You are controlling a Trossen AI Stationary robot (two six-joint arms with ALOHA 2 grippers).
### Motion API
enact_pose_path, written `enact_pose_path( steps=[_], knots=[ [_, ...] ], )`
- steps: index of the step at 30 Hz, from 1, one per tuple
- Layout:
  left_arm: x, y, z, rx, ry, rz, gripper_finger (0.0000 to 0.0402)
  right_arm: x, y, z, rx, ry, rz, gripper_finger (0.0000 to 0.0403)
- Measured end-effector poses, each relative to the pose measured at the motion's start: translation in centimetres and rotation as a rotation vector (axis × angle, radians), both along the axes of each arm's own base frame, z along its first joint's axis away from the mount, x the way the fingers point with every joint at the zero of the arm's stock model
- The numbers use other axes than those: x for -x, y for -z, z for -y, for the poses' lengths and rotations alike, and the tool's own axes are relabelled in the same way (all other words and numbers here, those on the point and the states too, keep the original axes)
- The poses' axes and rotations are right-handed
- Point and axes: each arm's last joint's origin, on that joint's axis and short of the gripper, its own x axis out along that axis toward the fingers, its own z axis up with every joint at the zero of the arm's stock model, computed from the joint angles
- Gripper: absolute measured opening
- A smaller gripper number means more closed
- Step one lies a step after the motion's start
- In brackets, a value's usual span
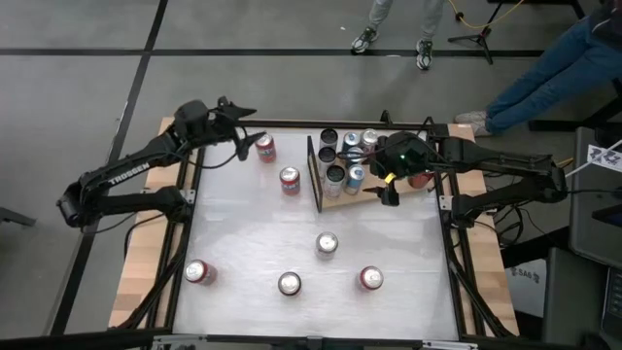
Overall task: Place canned beverage on shelf
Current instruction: Put the orange can on the shelf
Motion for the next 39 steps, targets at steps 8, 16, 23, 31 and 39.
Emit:
enact_pose_path(
  steps=[8,16,23,31,39],
  knots=[
    [-0.5,3.1,-2.8,0.06,0.056,-0.168,0.0345,0.0,0.0,0.0,-0.003,-0.001,-0.001,0.0357],
    [-1.6,6.6,-5.0,0.135,0.097,-0.282,0.0344,0.0,0.0,0.0,-0.003,-0.002,0.0,0.0357],
    [-2.4,8.7,-5.9,0.185,0.117,-0.351,0.0344,0.0,0.0,0.0,-0.003,-0.002,-0.001,0.0357],
    [-2.7,10.2,-6.5,0.206,0.088,-0.418,0.0344,0.0,0.0,0.0,-0.003,-0.001,-0.001,0.0357],
    [-2.6,10.4,-6.5,0.207,0.064,-0.434,0.0344,0.0,0.0,0.0,-0.003,-0.001,-0.001,0.0357]
  ],
)
